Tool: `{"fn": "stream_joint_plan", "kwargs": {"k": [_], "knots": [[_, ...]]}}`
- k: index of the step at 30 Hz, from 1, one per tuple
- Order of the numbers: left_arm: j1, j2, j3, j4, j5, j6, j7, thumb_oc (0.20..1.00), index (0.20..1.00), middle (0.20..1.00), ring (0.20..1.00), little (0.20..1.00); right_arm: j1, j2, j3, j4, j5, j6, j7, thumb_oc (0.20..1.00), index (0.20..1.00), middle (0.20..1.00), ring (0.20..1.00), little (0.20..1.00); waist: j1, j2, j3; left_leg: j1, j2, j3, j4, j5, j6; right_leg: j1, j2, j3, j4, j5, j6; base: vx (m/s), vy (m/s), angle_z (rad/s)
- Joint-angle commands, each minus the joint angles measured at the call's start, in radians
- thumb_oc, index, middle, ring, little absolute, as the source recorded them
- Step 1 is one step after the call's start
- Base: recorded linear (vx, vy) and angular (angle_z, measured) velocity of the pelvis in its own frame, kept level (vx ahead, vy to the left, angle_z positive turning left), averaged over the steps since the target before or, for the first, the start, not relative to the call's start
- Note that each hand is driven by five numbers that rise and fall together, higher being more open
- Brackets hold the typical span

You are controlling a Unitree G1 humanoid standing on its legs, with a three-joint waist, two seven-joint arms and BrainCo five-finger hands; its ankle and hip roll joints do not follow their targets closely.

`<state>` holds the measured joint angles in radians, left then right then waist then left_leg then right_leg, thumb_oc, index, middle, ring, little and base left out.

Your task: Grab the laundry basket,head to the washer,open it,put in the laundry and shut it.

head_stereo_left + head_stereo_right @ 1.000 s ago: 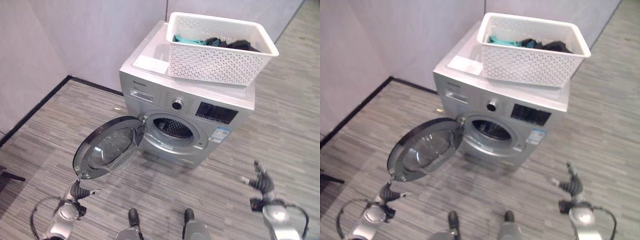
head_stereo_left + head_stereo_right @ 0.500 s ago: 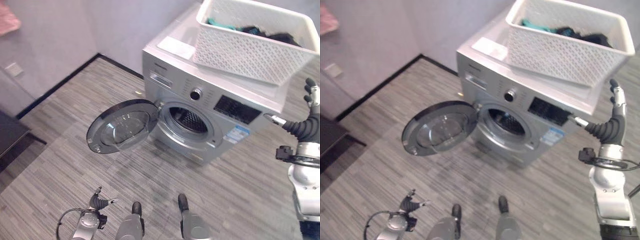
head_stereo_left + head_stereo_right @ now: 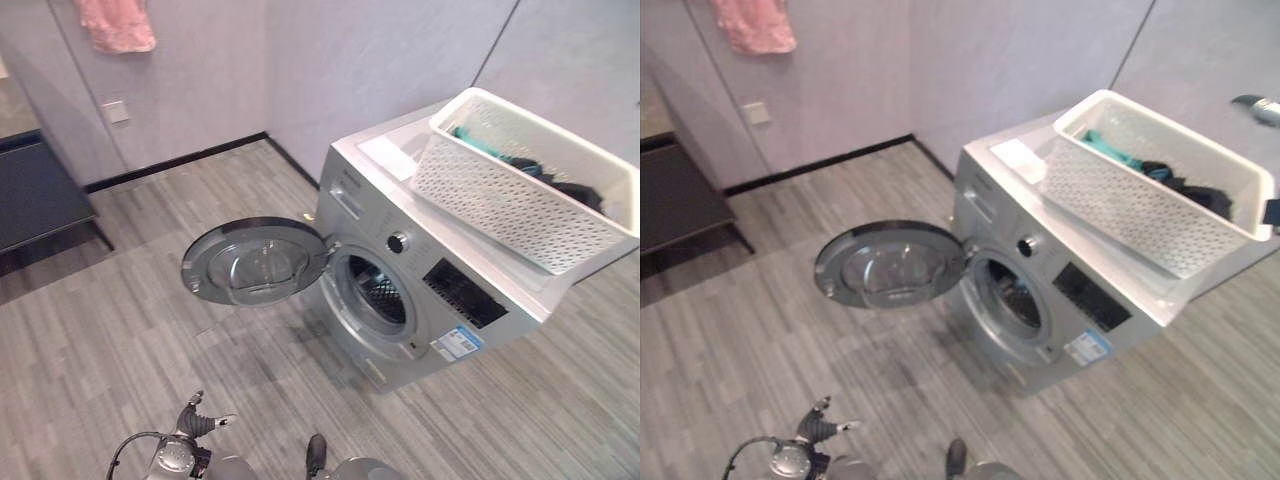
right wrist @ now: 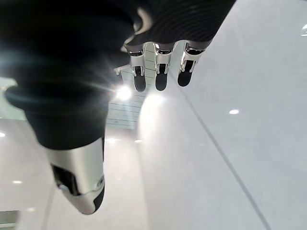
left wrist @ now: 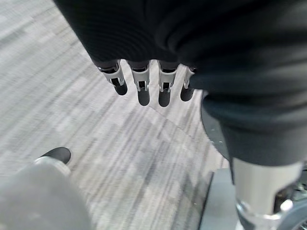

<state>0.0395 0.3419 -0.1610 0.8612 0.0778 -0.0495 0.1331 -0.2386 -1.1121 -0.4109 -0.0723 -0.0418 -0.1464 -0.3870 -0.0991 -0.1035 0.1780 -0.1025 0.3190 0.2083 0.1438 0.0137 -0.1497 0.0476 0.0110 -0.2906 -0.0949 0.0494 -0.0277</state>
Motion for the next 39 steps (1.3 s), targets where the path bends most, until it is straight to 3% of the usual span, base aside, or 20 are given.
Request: {"fn": "stream_joint_plan", "kwargs": {"k": [1,2,3,7,9,13,16,22,26,31,39], "knots": [[-0.010,0.040,-0.043,-0.018,0.004,-0.037,-0.015,1.000,1.000,1.000,1.000,1.000,-0.006,-0.105,-0.035,0.081,-0.012,0.003,0.000,1.000,1.000,1.000,1.000,1.000,0.037,0.002,-0.066,0.041,-0.042,-0.020,-0.055,-0.014,0.047,-0.026,-0.124,0.121,0.046,-0.088,0.118,0.08,0.089,0.59],[-0.014,0.044,-0.060,-0.019,0.004,-0.039,-0.016,1.000,1.000,1.000,1.000,1.000,-0.028,-0.144,-0.009,0.127,-0.044,0.023,-0.013,1.000,1.000,1.000,1.000,1.000,0.052,0.000,-0.064,0.016,-0.060,-0.060,-0.050,-0.008,0.042,-0.022,-0.132,0.118,0.045,-0.089,0.120,0.14,0.182,0.47],[-0.013,0.054,-0.068,-0.033,-0.008,-0.044,-0.022,1.000,1.000,1.000,1.000,1.000,-0.068,-0.189,0.039,0.201,-0.083,0.062,0.025,1.000,1.000,1.000,1.000,1.000,0.068,0.005,-0.058,-0.016,-0.107,-0.136,-0.052,-0.034,0.047,-0.015,-0.142,0.123,0.057,-0.095,0.126,0.13,0.185,0.26],[-0.018,0.059,-0.076,-0.024,-0.011,-0.044,-0.032,1.000,1.000,1.000,1.000,1.000,-0.137,-0.210,0.102,0.275,-0.076,0.082,0.036,1.000,1.000,1.000,1.000,1.000,0.070,0.006,-0.063,-0.019,-0.129,-0.133,-0.051,-0.036,0.059,-0.017,-0.166,0.125,0.072,-0.090,0.134,0.12,0.198,0.02],[-0.020,0.073,-0.103,-0.001,0.000,-0.042,-0.047,1.000,1.000,1.000,1.000,1.000,-0.254,-0.202,0.205,0.340,-0.081,0.112,0.046,1.000,1.000,1.000,1.000,1.000,0.085,0.003,-0.061,-0.005,-0.166,-0.116,-0.045,-0.067,0.088,-0.025,-0.205,0.148,0.092,-0.075,0.151,0.17,0.287,0.01],[-0.026,0.093,-0.109,0.014,-0.004,-0.038,-0.046,1.000,1.000,1.000,1.000,1.000,-0.424,-0.176,0.353,0.428,-0.117,0.158,0.064,1.000,1.000,1.000,1.000,1.000,0.103,-0.003,-0.051,0.015,-0.205,-0.088,-0.036,-0.107,0.129,-0.054,-0.240,0.174,0.151,-0.057,0.170,0.09,0.200,-0.26],[-0.033,0.098,-0.104,0.027,-0.009,-0.033,-0.046,1.000,1.000,1.000,1.000,1.000,-0.537,-0.165,0.450,0.497,-0.135,0.190,0.069,1.000,1.000,1.000,1.000,1.000,0.098,0.000,-0.036,0.030,-0.229,-0.085,-0.026,-0.135,0.157,-0.089,-0.245,0.201,0.239,-0.052,0.179,0.08,0.172,-0.34],[-0.041,0.103,-0.118,0.017,-0.009,-0.018,-0.071,1.000,1.000,1.000,1.000,1.000,-0.589,-0.188,0.487,0.550,-0.208,0.247,0.106,1.000,1.000,1.000,1.000,1.000,0.073,0.018,-0.006,0.045,-0.262,-0.127,-0.008,-0.153,0.201,-0.161,-0.228,0.263,0.413,0.012,0.183,0.05,0.081,0.06],[-0.055,0.087,-0.125,0.052,-0.006,-0.016,-0.067,1.000,1.000,1.000,1.000,1.000,-0.601,-0.173,0.501,0.591,-0.191,0.245,0.110,1.000,1.000,1.000,1.000,1.000,0.069,0.017,-0.023,0.058,-0.275,-0.128,-0.017,-0.154,0.200,-0.132,-0.229,0.268,0.348,0.031,0.184,0.09,-0.027,0.15],[-0.038,0.090,-0.123,0.021,-0.007,-0.023,-0.071,1.000,1.000,1.000,1.000,1.000,-0.592,-0.136,0.504,0.586,-0.234,0.254,0.125,1.000,1.000,1.000,1.000,1.000,0.106,-0.002,-0.053,0.055,-0.261,-0.094,-0.033,-0.153,0.181,-0.064,-0.262,0.216,0.181,0.053,0.204,0.00,-0.075,-0.09],[-0.023,0.072,-0.107,0.050,-0.016,-0.021,-0.058,1.000,1.000,1.000,1.000,1.000,-0.618,-0.125,0.534,0.600,-0.231,0.259,0.120,1.000,1.000,1.000,1.000,1.000,0.110,-0.012,-0.069,0.064,-0.261,-0.074,-0.054,-0.142,0.170,-0.039,-0.275,0.204,0.137,0.080,0.213,0.00,-0.015,-0.11]]}}
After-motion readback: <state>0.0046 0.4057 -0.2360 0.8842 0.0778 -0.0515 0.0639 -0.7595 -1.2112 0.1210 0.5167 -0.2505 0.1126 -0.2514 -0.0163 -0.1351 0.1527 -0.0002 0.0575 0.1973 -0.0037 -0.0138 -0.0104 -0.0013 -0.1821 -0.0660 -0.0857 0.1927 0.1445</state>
